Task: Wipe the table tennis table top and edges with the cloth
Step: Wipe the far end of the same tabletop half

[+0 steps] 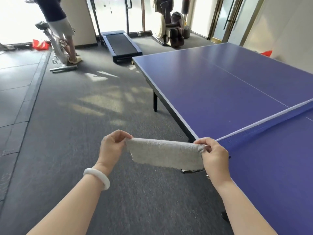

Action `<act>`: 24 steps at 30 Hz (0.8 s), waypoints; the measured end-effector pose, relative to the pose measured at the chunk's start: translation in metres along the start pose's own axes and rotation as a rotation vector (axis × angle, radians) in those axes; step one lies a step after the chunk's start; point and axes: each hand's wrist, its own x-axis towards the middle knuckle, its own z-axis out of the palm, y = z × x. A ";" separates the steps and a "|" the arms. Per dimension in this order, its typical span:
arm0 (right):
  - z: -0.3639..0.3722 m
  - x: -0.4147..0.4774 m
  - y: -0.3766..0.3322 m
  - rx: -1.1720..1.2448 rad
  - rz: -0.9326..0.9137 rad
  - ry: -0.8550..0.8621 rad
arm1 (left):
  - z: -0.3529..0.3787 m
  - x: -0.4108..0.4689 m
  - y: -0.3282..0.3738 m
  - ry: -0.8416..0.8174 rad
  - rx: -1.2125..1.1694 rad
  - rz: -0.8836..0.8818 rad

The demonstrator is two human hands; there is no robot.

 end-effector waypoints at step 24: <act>0.143 0.229 -0.007 -0.273 0.441 0.375 | 0.099 0.395 -0.023 -0.766 0.061 0.058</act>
